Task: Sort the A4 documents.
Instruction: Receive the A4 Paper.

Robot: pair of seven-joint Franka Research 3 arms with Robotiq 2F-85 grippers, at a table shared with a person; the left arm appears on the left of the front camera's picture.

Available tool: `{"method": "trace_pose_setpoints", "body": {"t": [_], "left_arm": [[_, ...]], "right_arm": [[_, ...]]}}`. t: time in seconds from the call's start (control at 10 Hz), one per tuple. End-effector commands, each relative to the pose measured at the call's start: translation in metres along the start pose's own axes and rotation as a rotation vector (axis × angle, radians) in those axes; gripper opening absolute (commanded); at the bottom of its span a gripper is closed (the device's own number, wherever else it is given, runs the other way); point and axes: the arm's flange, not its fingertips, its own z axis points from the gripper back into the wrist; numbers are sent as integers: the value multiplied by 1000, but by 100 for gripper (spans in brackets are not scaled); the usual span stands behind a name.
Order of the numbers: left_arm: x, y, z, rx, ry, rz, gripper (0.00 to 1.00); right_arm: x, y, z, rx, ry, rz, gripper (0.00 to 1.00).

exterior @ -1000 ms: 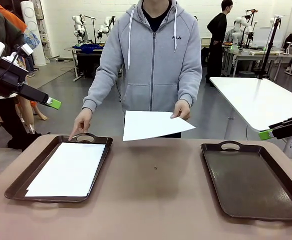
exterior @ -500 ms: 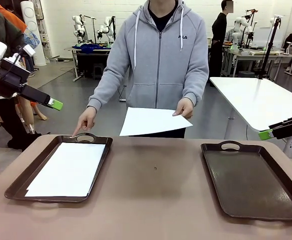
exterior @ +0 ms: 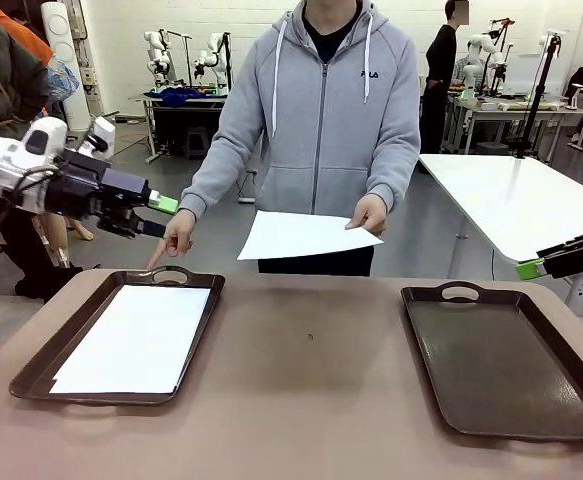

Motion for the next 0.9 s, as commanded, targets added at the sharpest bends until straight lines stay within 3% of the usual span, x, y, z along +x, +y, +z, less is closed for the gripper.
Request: {"method": "trace_pose_setpoints", "body": {"t": [0.0,0.4,0.8], "left_arm": [[18,33,-25,-87,39,187,100],[29,75,-76,-259,69,440,100],[41,87,-117,-358,103,541,100]], "right_arm": [[-1,-3,-4,20,-27,5,100],[-1,-3,-4,20,-27,5,100],[-1,-3,-4,20,-27,5,100]]}}
